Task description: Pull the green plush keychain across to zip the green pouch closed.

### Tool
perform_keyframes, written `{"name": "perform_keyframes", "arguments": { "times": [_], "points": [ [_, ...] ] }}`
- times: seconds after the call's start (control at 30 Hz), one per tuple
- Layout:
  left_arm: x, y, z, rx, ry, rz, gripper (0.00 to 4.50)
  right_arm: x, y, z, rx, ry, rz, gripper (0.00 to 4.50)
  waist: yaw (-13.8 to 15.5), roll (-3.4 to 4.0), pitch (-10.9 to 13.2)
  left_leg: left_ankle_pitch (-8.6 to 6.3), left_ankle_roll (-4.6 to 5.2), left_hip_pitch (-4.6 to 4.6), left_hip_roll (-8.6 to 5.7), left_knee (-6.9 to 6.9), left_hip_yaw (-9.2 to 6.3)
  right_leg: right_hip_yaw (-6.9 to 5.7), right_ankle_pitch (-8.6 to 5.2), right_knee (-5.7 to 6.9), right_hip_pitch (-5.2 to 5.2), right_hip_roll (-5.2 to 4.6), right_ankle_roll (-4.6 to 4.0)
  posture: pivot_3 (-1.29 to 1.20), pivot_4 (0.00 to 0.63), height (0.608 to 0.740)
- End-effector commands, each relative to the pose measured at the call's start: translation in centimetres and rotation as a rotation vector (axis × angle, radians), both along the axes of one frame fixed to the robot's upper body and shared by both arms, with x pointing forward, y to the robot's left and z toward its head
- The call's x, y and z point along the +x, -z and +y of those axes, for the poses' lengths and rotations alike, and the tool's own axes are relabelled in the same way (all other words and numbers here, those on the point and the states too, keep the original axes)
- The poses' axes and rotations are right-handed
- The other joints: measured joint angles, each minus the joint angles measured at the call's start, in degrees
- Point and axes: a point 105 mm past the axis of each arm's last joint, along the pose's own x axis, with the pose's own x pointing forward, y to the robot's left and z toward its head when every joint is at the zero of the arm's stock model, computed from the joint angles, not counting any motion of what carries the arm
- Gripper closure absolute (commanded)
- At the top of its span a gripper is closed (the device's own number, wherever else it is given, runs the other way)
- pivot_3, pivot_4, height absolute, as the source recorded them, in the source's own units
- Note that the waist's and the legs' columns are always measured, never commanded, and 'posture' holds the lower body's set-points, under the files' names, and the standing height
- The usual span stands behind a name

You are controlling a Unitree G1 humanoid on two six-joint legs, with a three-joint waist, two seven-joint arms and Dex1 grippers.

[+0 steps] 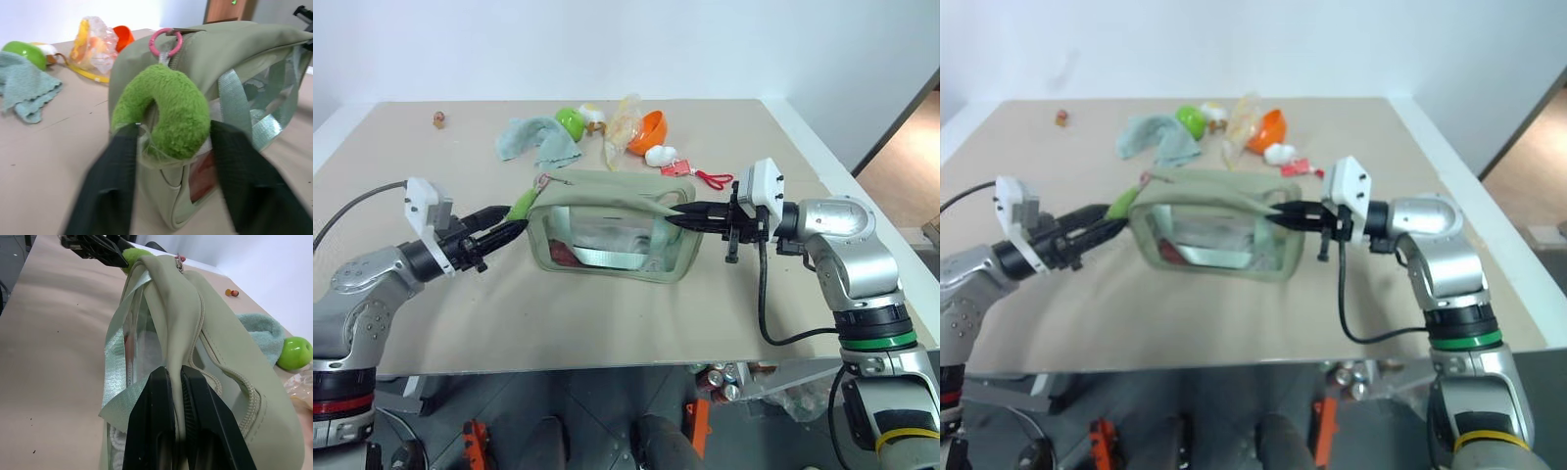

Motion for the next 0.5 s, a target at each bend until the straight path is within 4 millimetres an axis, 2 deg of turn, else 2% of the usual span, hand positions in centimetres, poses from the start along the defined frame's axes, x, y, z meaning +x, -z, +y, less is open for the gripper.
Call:
{"name": "perform_keyframes", "arguments": {
  "times": [0.03, 0.1, 0.17, 0.3, 0.4, 0.5],
  "points": [
    [0.4, -0.9, 0.3, 0.025, 0.000, -0.052, 3.89, -0.6, -0.9, -0.1, -0.010, -0.006, -0.048, 4.50, 0.00, 0.00, 0.00, 0.00, 0.00, 0.00, 0.00, 0.01, 0.00, 0.00, 0.00, 0.00, 0.00, 0.00, 0.01, 0.00, 0.150, 0.740],
    [0.6, -1.4, 0.2, 0.027, 0.006, -0.079, 4.47, -0.6, -0.8, -0.2, -0.009, -0.002, -0.048, 4.50, 0.02, 0.00, 0.00, 0.00, 0.00, 0.01, 0.00, 0.03, 0.00, -0.01, 0.01, 0.00, 0.01, 0.00, 0.02, 0.00, 0.150, 0.740],
    [0.7, -2.6, 0.0, 0.019, 0.018, -0.123, 4.47, -0.6, -0.8, -0.3, -0.007, 0.002, -0.047, 4.50, 0.09, 0.00, 0.00, 0.01, 0.00, 0.00, 0.00, 0.05, 0.00, -0.01, 0.03, 0.00, 0.02, -0.01, 0.03, 0.00, 0.150, 0.740],
    [0.6, -7.7, -2.3, 0.051, 0.086, -0.288, 4.47, -0.7, -0.8, -0.7, -0.012, 0.014, -0.050, 4.50, 0.29, -0.03, 0.01, 0.02, -0.01, -0.08, -0.01, 0.12, -0.06, -0.07, 0.06, 0.00, 0.02, -0.01, 0.07, 0.00, 0.150, 0.740],
    [0.8, -10.2, -5.4, 0.061, 0.183, -0.375, 4.47, -0.6, -0.7, -0.9, -0.018, 0.023, -0.049, 4.50, 0.34, -0.03, 0.01, 0.02, -0.02, -0.09, -0.07, 0.16, -0.09, -0.08, 0.05, -0.02, 0.07, -0.04, 0.13, 0.00, 0.150, 0.740],
    [1.0, -10.0, -9.6, 0.098, 0.323, -0.399, 4.47, -0.5, -0.5, -1.0, -0.023, 0.028, -0.052, 4.50, 0.31, -0.02, 0.00, 0.01, -0.02, -0.08, -0.16, 0.16, -0.07, -0.03, 0.02, -0.02, 0.10, -0.09, 0.22, 0.00, 0.150, 0.740]
  ]
}}
